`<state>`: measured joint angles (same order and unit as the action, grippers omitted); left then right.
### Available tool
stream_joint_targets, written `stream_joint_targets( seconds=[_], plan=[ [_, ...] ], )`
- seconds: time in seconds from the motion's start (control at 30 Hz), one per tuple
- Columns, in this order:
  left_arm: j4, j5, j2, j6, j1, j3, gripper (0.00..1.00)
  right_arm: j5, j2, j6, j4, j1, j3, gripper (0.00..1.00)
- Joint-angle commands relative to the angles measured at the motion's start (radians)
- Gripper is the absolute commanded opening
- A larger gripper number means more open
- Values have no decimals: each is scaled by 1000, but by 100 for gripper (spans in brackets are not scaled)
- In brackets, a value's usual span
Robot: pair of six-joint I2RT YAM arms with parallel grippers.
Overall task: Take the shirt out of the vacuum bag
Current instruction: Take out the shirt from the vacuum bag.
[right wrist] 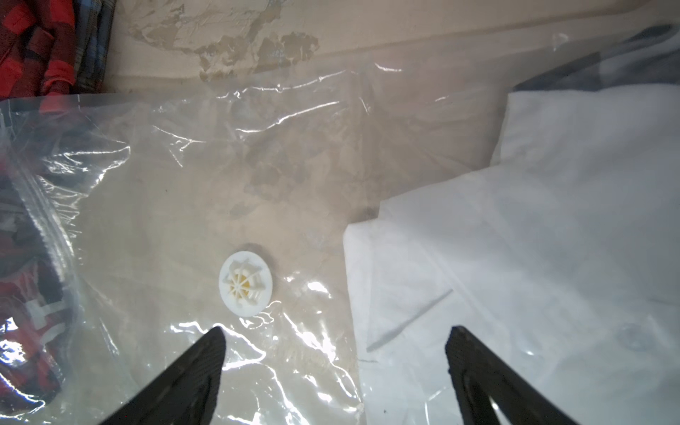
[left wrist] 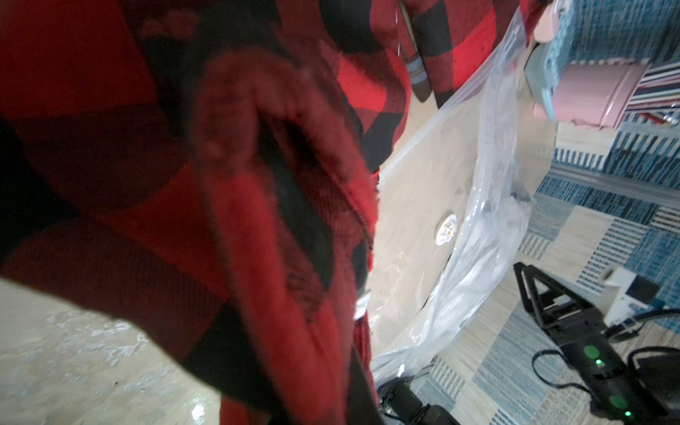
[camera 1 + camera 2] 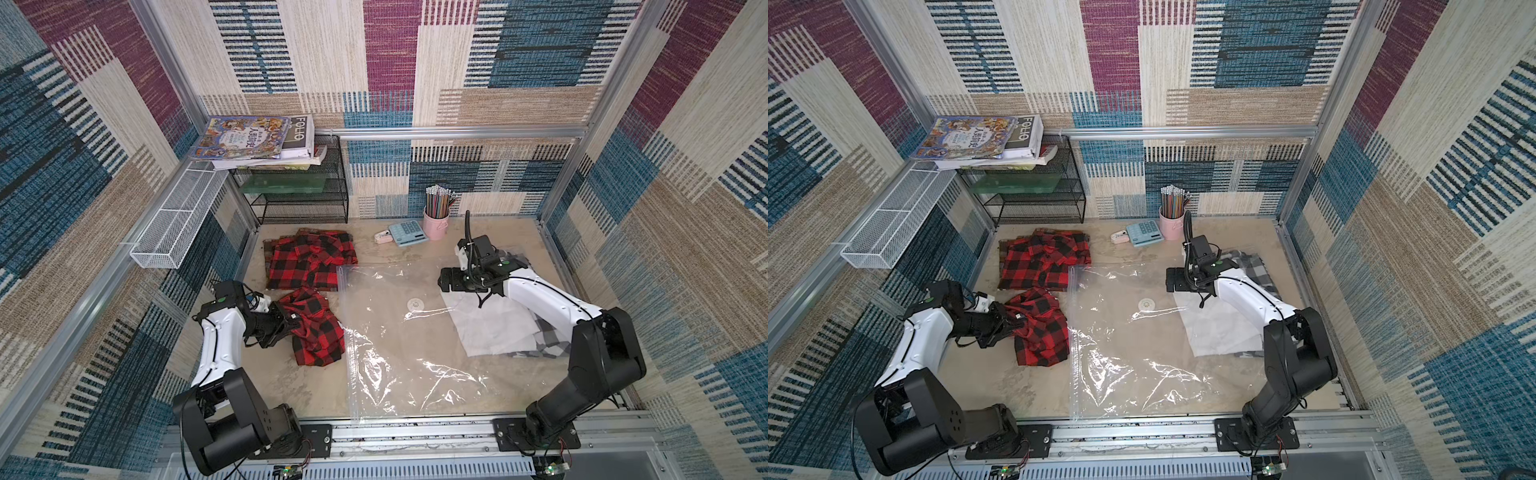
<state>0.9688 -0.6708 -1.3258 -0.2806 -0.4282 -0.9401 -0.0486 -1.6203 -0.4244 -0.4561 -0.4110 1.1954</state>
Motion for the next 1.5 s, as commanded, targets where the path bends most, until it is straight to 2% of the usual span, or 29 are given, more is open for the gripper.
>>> stream_joint_targets(
  seconds=[0.0, 0.07, 0.2, 0.33, 0.43, 0.47, 0.5, 0.6, 0.67, 0.83, 1.1, 1.3, 1.37, 1.47],
  plan=[
    [106, -33, -40, 80, 61, -23, 0, -30, -12, 29, -20, 1, 28, 96],
    [124, -1, -34, 79, 91, -16, 0, -37, -21, 39, -32, 1, 49, 96],
    [187, 144, 36, 55, 100, -37, 0, -58, -33, 56, -50, 2, 81, 96],
    [206, 202, 91, -10, 101, -13, 0, -72, -42, 74, -54, 5, 96, 96],
    [203, 245, 118, -65, 100, 5, 7, -83, -53, 81, -58, 9, 105, 96],
    [205, 244, 125, -81, 99, 14, 25, -83, -55, 84, -62, 12, 108, 96],
    [203, 239, 135, -100, 100, 26, 37, -83, -55, 86, -63, 13, 109, 96],
    [181, 230, 223, -182, 100, 61, 60, -86, -47, 92, -69, 15, 105, 96],
    [166, 251, 298, -250, 95, 59, 99, -89, -44, 97, -76, 18, 105, 96],
    [166, 295, 350, -335, 72, 1, 100, -95, -43, 104, -87, 20, 116, 96],
    [106, 353, 255, -372, -39, -104, 100, -114, -45, 107, -89, 20, 117, 96],
    [-40, 213, 95, -325, -217, -127, 100, -139, -47, 117, -98, 18, 117, 96],
    [-58, 215, 54, -272, -256, -130, 100, -142, -47, 123, -98, 18, 118, 96],
    [-95, 147, -8, -214, -304, -116, 100, -157, -53, 126, -96, 15, 116, 96]
  ],
)
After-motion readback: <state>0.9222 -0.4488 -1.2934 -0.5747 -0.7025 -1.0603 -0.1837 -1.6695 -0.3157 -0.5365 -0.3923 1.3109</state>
